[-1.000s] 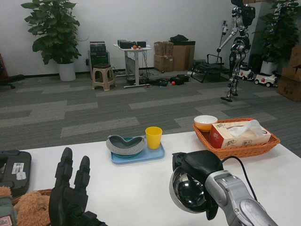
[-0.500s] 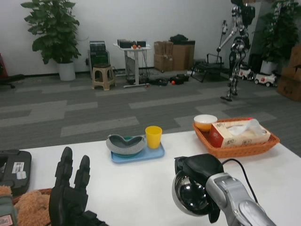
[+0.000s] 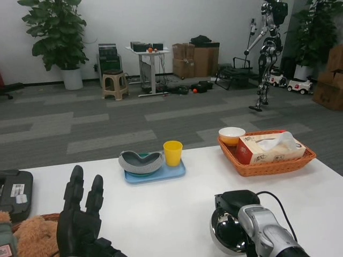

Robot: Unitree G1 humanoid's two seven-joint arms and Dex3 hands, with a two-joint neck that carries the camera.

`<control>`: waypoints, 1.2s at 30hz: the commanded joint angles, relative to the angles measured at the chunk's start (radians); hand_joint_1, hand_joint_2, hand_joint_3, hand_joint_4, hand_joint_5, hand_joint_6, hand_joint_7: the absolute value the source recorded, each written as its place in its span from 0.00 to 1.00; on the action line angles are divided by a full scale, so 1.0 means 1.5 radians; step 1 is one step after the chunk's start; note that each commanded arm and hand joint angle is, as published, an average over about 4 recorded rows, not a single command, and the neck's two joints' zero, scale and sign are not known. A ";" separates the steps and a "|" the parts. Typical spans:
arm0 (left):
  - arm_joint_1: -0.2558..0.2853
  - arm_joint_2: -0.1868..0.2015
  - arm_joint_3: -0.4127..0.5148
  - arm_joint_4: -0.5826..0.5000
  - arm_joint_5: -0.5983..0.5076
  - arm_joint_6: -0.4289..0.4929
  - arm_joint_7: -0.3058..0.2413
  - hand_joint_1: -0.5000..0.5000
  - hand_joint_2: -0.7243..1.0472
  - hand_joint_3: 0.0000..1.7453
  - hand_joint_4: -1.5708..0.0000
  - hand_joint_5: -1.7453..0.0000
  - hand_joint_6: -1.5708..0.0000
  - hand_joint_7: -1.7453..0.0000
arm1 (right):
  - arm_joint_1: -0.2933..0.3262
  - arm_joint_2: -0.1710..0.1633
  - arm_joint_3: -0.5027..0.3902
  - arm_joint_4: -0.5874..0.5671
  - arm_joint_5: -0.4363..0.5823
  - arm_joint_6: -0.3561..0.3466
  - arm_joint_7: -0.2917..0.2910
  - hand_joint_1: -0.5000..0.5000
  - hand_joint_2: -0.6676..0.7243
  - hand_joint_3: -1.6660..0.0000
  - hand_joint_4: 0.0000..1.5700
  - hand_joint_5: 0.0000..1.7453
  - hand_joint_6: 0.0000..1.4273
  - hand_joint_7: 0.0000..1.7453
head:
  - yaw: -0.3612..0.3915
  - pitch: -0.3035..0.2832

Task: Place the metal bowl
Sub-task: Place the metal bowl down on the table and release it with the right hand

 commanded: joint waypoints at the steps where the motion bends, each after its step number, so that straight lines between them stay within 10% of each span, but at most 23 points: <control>1: 0.002 0.000 0.003 -0.001 0.000 -0.003 -0.001 0.02 0.00 0.00 1.00 1.00 1.00 1.00 | -0.029 0.012 -0.007 0.047 -0.003 -0.003 -0.040 0.67 0.45 0.19 1.00 0.50 0.47 0.92 | -0.003 -0.005; 16: -0.002 0.000 0.000 0.002 0.000 -0.003 -0.001 0.02 0.00 0.00 1.00 1.00 1.00 1.00 | -0.065 0.032 -0.005 0.145 -0.009 -0.004 -0.117 0.67 0.45 0.29 1.00 0.50 0.44 0.88 | -0.012 -0.028; 28: -0.002 0.000 -0.001 0.002 0.000 -0.003 -0.001 0.02 0.00 0.01 1.00 1.00 1.00 1.00 | -0.075 0.037 0.003 0.210 -0.015 0.002 -0.142 0.67 0.36 0.24 1.00 0.50 0.60 0.88 | -0.027 -0.054; 33: -0.002 0.000 -0.006 0.002 -0.001 -0.003 -0.001 0.02 0.00 0.00 1.00 1.00 1.00 1.00 | -0.075 0.037 0.002 0.217 -0.010 0.002 -0.143 0.65 0.36 0.24 1.00 0.58 0.67 0.79 | -0.032 -0.062; 36: -0.002 0.000 -0.007 0.002 -0.001 -0.003 -0.001 0.02 0.00 0.03 1.00 1.00 1.00 1.00 | -0.077 0.037 0.003 0.222 -0.009 0.005 -0.145 0.62 0.36 0.24 0.96 0.85 0.75 0.78 | -0.033 -0.067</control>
